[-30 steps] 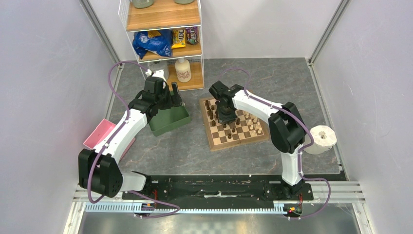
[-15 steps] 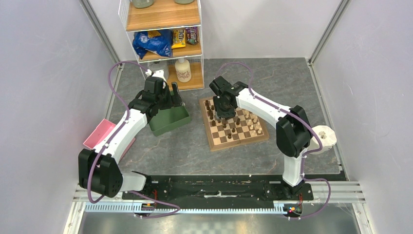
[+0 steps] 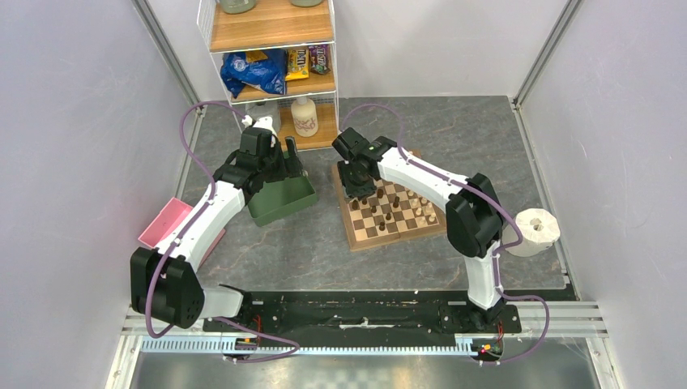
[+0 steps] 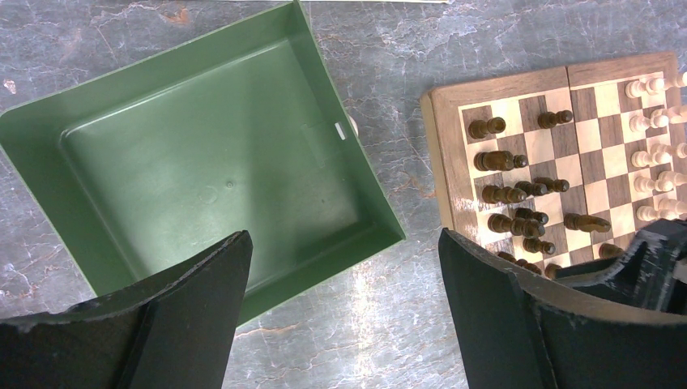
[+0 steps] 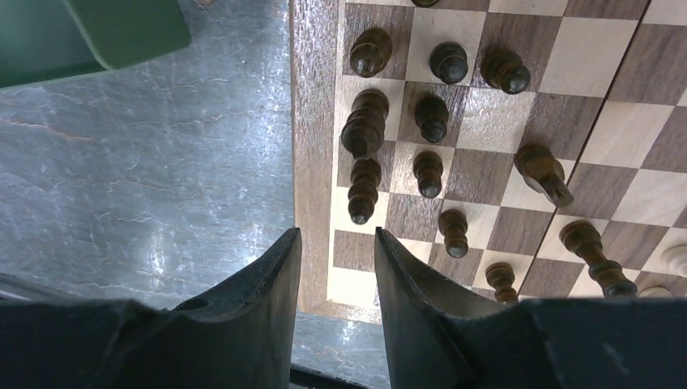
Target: Set up the chess pieces on the board
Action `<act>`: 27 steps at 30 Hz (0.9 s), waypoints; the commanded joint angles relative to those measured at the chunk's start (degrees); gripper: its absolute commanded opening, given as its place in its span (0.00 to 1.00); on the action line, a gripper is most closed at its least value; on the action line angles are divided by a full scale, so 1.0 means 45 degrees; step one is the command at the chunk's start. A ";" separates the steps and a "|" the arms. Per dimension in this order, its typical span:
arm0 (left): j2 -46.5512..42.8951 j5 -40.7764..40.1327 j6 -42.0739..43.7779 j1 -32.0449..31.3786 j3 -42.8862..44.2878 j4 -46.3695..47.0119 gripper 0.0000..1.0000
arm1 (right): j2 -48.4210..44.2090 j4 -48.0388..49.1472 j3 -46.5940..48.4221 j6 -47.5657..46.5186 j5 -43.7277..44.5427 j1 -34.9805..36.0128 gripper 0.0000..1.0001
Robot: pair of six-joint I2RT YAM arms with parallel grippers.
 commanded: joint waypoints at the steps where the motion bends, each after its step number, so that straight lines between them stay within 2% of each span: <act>1: -0.0170 -0.0129 -0.0304 0.0060 -0.0009 0.0415 0.92 | 0.0446 -0.0185 0.0666 -0.0157 0.0287 -0.0010 0.45; 13: -0.0152 -0.0103 -0.0299 0.0056 0.0010 0.0414 0.92 | 0.1018 -0.0139 0.0874 -0.0314 0.0497 -0.0011 0.32; 20: -0.0180 -0.0096 -0.0300 0.0056 0.0000 0.0414 0.92 | 0.0827 -0.0294 0.0649 -0.0370 0.0524 0.0026 0.13; 27: -0.0128 -0.0002 -0.0315 0.0072 0.0023 0.0415 0.92 | 0.0085 -0.0477 0.0051 -0.0217 0.0127 0.0155 0.10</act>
